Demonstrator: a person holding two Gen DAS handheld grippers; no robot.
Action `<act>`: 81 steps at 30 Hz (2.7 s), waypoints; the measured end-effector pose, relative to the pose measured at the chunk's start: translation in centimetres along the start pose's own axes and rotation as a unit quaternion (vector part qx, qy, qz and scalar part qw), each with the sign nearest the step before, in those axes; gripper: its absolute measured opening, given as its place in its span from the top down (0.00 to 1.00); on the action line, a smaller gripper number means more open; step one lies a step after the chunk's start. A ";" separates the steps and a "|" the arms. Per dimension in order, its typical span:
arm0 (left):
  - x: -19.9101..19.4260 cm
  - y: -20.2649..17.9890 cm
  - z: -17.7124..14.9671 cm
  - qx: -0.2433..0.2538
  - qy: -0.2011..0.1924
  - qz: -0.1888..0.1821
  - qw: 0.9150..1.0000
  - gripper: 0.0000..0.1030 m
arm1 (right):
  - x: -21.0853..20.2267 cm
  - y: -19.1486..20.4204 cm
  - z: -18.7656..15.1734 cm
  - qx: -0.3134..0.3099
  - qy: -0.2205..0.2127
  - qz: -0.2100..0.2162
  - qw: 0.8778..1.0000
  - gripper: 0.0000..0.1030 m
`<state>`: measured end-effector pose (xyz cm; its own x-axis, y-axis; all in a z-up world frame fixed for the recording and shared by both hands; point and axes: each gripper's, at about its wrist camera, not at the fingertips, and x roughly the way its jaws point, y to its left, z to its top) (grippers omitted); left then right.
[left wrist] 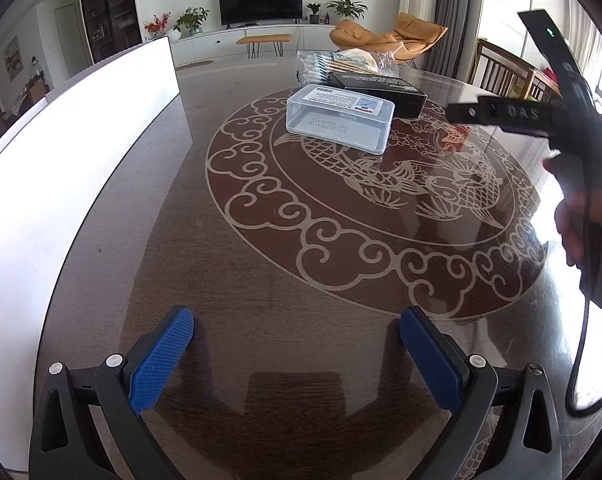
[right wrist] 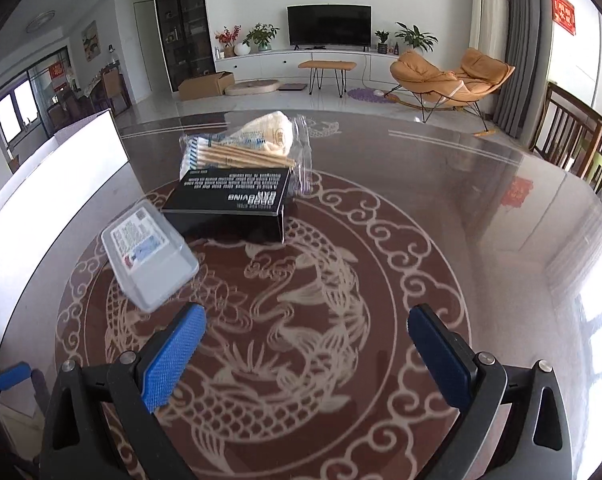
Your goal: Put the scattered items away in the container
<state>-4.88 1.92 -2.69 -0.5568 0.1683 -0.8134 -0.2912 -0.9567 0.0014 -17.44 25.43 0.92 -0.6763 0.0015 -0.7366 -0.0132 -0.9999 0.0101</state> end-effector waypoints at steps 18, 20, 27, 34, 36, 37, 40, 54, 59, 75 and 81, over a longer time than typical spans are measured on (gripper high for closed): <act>0.2 0.0 0.4 0.001 0.000 0.000 1.000 0.00 | 12.9 2.0 11.1 0.035 0.158 -0.053 0.985 0.02; 0.3 0.0 0.5 0.001 0.000 0.000 1.000 0.00 | 10.9 -0.6 8.2 0.091 0.197 -0.051 0.975 0.02; 0.5 -0.1 0.5 0.000 0.000 -0.001 1.000 0.00 | -1.0 -6.7 1.6 0.148 0.139 0.020 0.979 0.02; 0.4 -0.1 0.5 0.000 0.000 -0.001 1.000 0.00 | -7.0 -10.5 -6.7 0.113 0.079 -0.051 0.989 0.02; 0.4 -0.1 0.5 0.000 0.000 -0.001 1.000 0.00 | -6.4 -11.5 -7.8 0.118 0.074 -0.063 0.988 0.02; 0.4 -0.1 0.5 0.000 0.000 -0.001 1.000 0.00 | -6.2 -12.1 -8.1 0.126 0.070 -0.065 0.987 0.02; 0.4 -0.1 0.5 0.000 -0.001 -0.002 1.000 0.00 | -5.5 -12.5 -8.2 0.148 0.050 -0.038 0.987 0.02; 0.5 -0.1 0.5 0.000 -0.001 -0.002 1.000 0.00 | -8.1 -8.5 -7.7 0.080 0.004 -0.031 0.996 0.02; 0.5 -0.1 0.5 0.000 -0.001 -0.002 1.000 0.00 | -9.2 -5.8 -7.4 0.009 -0.011 -0.017 1.000 0.02; 0.5 0.0 0.5 0.000 -0.001 -0.002 1.000 0.00 | -6.4 0.4 -7.0 -0.029 0.001 0.036 0.999 0.02; 0.5 0.0 0.5 0.000 -0.001 -0.002 1.000 0.00 | -5.9 1.7 -6.9 -0.024 0.011 0.052 0.998 0.02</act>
<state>-5.52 2.15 -2.82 -0.5565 0.1725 -0.8127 -0.2932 -0.9561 -0.0022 -8.39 23.63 0.65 -0.6551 -0.1030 -0.7485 0.0924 -0.9942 0.0559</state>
